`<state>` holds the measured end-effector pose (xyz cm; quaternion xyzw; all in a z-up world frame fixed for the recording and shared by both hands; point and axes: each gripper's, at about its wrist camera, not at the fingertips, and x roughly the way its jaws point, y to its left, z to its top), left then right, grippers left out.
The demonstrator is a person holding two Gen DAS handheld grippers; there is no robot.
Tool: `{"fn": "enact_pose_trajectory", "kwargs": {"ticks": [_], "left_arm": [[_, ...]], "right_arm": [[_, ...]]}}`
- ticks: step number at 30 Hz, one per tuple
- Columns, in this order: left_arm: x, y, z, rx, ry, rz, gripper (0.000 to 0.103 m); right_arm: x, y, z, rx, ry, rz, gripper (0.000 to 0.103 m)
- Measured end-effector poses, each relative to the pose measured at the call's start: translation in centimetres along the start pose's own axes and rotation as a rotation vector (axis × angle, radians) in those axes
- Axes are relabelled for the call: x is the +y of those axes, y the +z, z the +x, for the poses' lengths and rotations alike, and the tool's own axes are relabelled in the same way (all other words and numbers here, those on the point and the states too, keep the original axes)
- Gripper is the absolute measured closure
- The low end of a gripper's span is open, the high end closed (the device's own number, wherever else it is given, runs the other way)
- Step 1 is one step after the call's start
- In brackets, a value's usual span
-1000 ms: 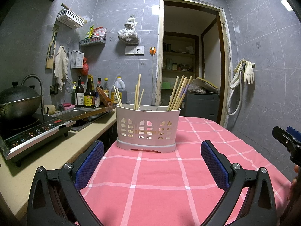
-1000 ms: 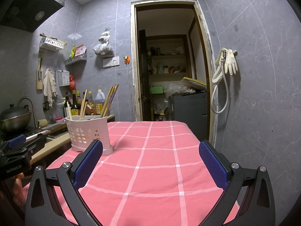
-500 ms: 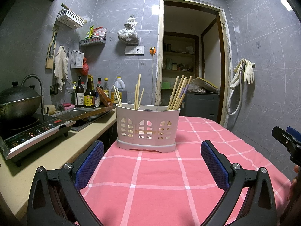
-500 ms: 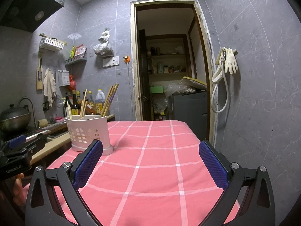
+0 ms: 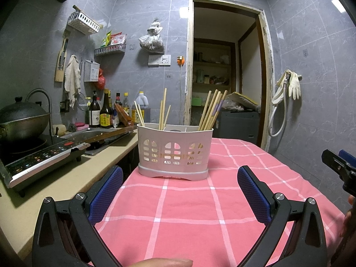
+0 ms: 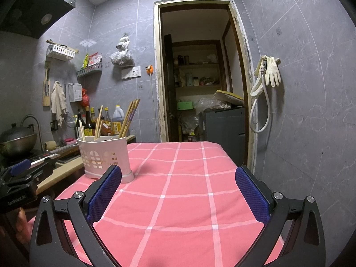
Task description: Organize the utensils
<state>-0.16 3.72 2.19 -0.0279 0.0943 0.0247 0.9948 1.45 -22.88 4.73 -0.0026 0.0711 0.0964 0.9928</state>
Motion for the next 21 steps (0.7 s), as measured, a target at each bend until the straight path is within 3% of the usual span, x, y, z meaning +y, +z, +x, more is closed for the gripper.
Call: {"fn": "enact_pose_trajectory", "kwargs": {"ticks": [21], "left_arm": [[-0.38,0.02,-0.01,0.003,0.0,0.002,0.002]], "right_arm": [[0.08,-0.03,-0.04,0.004,0.001,0.002,0.0]]}}
